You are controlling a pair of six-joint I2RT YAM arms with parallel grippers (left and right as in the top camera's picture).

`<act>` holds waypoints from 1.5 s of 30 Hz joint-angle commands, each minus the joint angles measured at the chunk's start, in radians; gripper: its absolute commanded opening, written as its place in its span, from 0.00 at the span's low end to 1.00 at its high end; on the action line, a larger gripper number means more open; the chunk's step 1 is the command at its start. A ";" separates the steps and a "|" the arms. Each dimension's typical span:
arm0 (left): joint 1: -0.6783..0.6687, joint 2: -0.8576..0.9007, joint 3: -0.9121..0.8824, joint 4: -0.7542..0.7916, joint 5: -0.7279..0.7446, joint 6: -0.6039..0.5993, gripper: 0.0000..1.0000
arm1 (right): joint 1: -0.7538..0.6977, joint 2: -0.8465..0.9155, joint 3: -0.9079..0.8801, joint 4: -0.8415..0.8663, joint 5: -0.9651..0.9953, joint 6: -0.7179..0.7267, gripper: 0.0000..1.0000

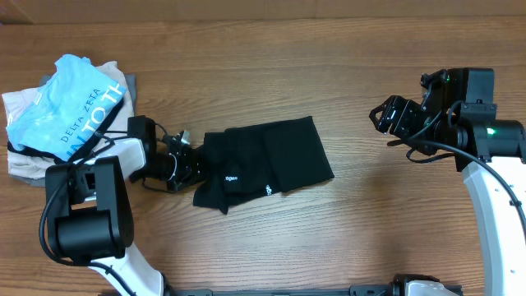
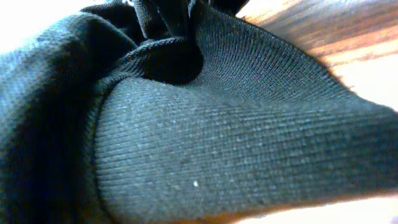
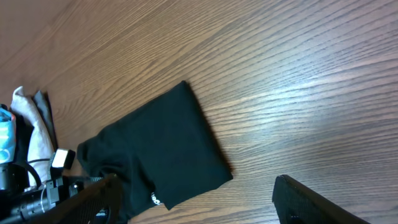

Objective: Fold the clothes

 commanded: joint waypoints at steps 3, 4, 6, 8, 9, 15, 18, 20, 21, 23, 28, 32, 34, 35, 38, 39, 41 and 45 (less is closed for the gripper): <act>0.072 0.078 0.087 -0.187 -0.332 0.040 0.04 | -0.002 -0.002 0.006 -0.001 -0.004 0.000 0.82; 0.085 0.078 0.132 -0.241 -0.355 0.042 0.04 | -0.002 -0.002 0.006 -0.002 -0.004 0.000 0.82; 0.103 0.072 0.209 -0.332 -0.391 0.054 0.04 | -0.002 -0.002 0.006 -0.002 -0.004 0.000 0.82; 0.114 0.060 0.286 -0.414 -0.425 0.056 0.04 | -0.002 -0.002 0.006 -0.002 -0.004 0.000 0.82; 0.116 0.055 0.327 -0.454 -0.433 0.066 0.04 | -0.002 -0.002 0.006 -0.002 -0.004 0.000 0.82; 0.084 0.030 0.576 -0.661 -0.438 0.084 0.04 | -0.002 -0.002 0.006 -0.001 -0.004 0.000 0.82; 0.029 0.026 0.679 -0.737 -0.438 0.084 0.04 | -0.002 -0.002 0.006 -0.001 -0.004 0.000 0.82; -0.029 0.026 0.723 -0.765 -0.438 0.076 0.04 | -0.002 -0.002 0.006 -0.001 -0.004 0.000 0.82; -0.062 0.026 0.734 -0.769 -0.438 0.063 0.04 | -0.002 -0.002 0.006 -0.001 -0.004 0.000 0.82; -0.140 0.026 0.736 -0.758 -0.438 0.030 0.04 | -0.002 -0.002 0.006 -0.001 -0.004 0.000 0.82; -0.346 0.028 0.731 -0.686 -0.438 -0.056 0.06 | -0.002 -0.002 0.006 -0.001 -0.004 0.000 0.82; -0.522 0.029 0.731 -0.603 -0.469 -0.139 0.13 | -0.002 -0.002 0.006 -0.001 -0.004 0.000 0.82; -0.604 0.030 0.731 -0.570 -0.541 -0.204 0.17 | -0.002 -0.002 0.006 -0.001 -0.004 0.000 0.82; -0.637 0.031 0.731 -0.557 -0.566 -0.227 0.19 | -0.002 -0.002 0.006 -0.001 -0.004 0.000 0.82; -0.715 0.031 0.724 -0.514 -0.608 -0.272 0.26 | -0.002 -0.002 0.006 -0.001 -0.004 0.000 0.82; -0.732 0.031 0.724 -0.504 -0.610 -0.280 0.31 | -0.002 -0.002 0.006 -0.001 -0.004 0.000 0.82; -0.753 0.031 0.724 -0.482 -0.609 -0.292 0.42 | -0.002 -0.002 0.006 -0.002 -0.004 0.000 0.82; -0.772 0.029 0.727 -0.460 -0.597 -0.292 0.41 | -0.002 -0.002 0.003 -0.005 -0.004 0.000 0.83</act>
